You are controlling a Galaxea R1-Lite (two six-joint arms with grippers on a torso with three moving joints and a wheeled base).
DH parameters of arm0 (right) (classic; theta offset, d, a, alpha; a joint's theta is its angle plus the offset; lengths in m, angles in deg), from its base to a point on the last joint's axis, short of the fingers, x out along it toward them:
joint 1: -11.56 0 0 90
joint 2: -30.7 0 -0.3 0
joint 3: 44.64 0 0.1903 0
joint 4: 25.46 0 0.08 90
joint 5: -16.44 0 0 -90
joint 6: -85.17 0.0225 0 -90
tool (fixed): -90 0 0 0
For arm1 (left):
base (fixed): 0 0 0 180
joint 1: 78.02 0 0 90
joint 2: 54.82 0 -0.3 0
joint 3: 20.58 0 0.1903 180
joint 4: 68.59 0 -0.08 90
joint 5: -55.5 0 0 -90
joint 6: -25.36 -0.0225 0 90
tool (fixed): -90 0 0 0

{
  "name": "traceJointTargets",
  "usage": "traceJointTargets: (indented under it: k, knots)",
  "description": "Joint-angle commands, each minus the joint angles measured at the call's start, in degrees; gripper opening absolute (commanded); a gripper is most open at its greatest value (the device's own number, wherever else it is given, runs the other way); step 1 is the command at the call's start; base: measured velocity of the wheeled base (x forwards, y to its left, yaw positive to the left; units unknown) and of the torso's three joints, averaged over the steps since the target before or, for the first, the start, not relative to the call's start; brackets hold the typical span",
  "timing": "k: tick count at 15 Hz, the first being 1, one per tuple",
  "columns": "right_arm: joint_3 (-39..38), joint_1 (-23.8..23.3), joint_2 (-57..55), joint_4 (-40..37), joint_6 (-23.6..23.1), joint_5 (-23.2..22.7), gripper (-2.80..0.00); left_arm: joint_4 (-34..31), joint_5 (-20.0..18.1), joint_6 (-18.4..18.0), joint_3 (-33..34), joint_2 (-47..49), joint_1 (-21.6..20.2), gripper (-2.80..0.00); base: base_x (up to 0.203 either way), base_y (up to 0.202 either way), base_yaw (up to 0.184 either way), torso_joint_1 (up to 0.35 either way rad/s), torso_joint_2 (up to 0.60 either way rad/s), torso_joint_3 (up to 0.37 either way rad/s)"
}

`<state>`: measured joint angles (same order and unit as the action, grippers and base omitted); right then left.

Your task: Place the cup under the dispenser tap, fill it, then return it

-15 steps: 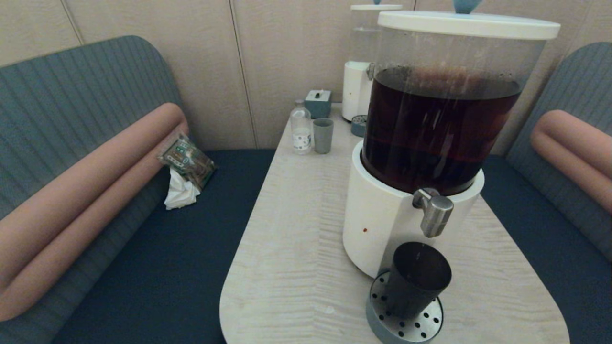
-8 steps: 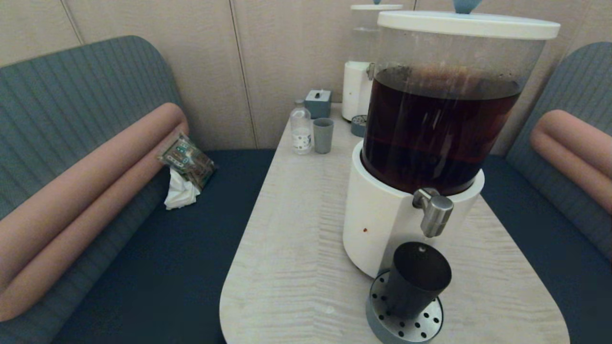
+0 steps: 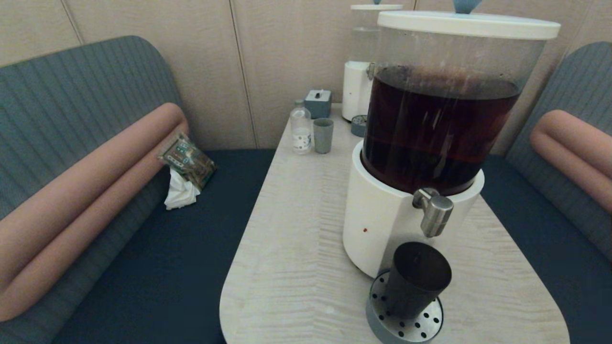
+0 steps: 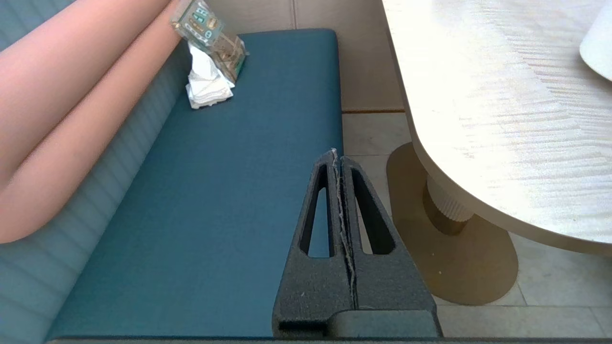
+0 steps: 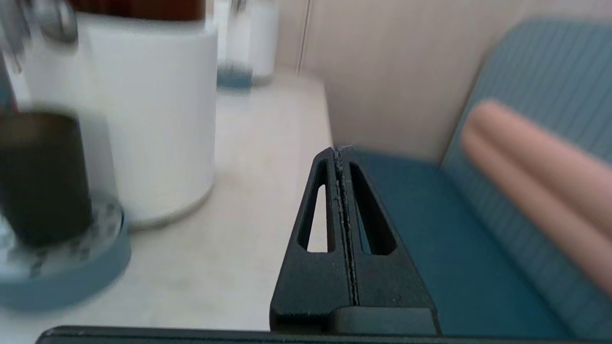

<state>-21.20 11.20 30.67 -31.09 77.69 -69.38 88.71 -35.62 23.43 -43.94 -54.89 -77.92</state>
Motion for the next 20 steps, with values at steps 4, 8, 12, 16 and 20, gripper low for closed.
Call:
traceJointTargets:
  k: [4, 8, 12, 16, 20]
  knots:
    - [-0.51, 0.00, 0.20, -8.82, -0.14, -0.08, -2.80, 0.04, -0.02, -0.01, 0.00, 0.07, -0.01, -2.80, 0.000, 0.000, 0.000, 0.000, 0.00, 0.000]
    - [-0.51, -0.04, 0.20, -12.46, 0.37, -3.39, -2.80, 0.04, -0.02, -0.01, 0.00, 0.07, -0.01, -2.80, 0.000, 0.000, 0.000, 0.000, 0.00, 0.000]
    - [-0.46, -0.04, 0.20, -12.38, -0.04, -3.42, -2.80, 0.04, -0.02, -0.01, 0.00, 0.07, -0.01, -2.80, 0.000, 0.000, 0.000, 0.000, 0.00, 0.000]
    - [-0.33, 0.00, 0.18, -17.40, -0.13, -6.06, -2.80, 0.04, -0.02, -0.01, 0.00, 0.07, -0.01, -2.80, 0.000, 0.000, 0.000, 0.000, 0.00, 0.000]
    - [0.37, 0.00, 0.02, -19.12, 2.75, -5.81, -2.80, 0.04, -0.02, -0.01, 0.00, 0.07, -0.01, -2.80, 0.000, 0.000, 0.000, 0.000, 0.00, 0.000]
